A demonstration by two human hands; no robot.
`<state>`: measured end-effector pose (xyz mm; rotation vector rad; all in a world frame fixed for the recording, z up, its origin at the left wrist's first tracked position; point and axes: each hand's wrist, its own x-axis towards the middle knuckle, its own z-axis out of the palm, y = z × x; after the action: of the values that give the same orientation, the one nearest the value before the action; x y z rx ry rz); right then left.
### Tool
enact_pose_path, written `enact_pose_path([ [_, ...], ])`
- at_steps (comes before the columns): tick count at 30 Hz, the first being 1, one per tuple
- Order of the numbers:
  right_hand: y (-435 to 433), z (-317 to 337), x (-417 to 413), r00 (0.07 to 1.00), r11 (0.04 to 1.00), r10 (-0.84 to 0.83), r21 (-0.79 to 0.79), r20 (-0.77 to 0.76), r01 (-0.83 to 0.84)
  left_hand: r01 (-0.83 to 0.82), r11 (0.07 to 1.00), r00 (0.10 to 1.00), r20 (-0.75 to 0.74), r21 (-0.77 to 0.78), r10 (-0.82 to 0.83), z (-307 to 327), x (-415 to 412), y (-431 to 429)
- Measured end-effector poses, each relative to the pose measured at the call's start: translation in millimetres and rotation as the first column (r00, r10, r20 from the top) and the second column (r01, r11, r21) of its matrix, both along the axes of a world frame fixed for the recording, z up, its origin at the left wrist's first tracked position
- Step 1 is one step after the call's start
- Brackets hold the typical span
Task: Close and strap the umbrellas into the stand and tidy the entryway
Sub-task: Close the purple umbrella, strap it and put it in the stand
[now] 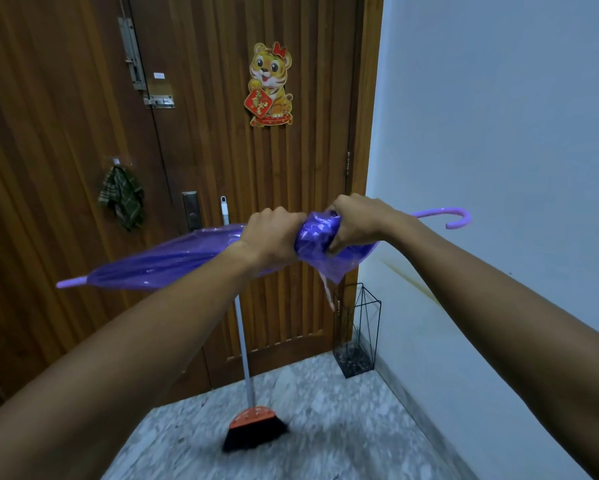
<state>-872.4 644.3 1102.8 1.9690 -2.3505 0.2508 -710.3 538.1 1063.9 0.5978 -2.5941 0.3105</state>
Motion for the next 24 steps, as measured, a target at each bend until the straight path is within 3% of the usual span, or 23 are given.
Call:
enact_pose_path([
  [3, 2, 3, 3, 0.987, 0.994, 0.028, -0.102, -0.161, -0.045, 0.011, 0.943, 0.999, 0.044, 0.332, -0.028, -2, -1, -9],
  [6, 8, 1, 9, 0.963, 0.981, 0.116, -0.125, -0.243, -0.15, -0.028, 0.803, 0.995, 0.097, 0.595, -0.037, 2, 0, -16],
  [11, 9, -21, 19, 0.842, 0.984, 0.116, -0.055, -0.526, -0.17, -0.129, 0.608, 0.974, 0.216, 0.783, -0.072, 14, 5, -15],
  [15, 2, -22, 16, 0.908, 0.978, 0.145, -0.08, -0.394, -0.19, -0.22, 0.506, 0.94, 0.32, 0.834, -0.119, 15, 7, -8],
  [16, 0, -21, 15, 0.916, 0.98, 0.145, -0.072, -0.374, -0.184, -0.214, 0.528, 0.945, 0.311, 0.822, -0.101, 12, 7, -6],
  [18, -2, -19, 12, 0.918, 0.986, 0.12, -0.066, -0.379, -0.156, -0.122, 0.668, 0.98, 0.197, 0.734, -0.038, 5, 9, -1],
  [21, -5, -7, 11, 0.903, 0.995, 0.068, -0.04, -0.424, -0.093, -0.019, 0.877, 0.999, -0.015, 0.48, 0.03, -18, 12, 17],
  [24, -11, 7, 15, 0.894, 0.999, 0.04, 0.011, -0.447, -0.039, -0.068, 0.933, 0.985, -0.123, 0.353, 0.119, -44, 5, 36],
])
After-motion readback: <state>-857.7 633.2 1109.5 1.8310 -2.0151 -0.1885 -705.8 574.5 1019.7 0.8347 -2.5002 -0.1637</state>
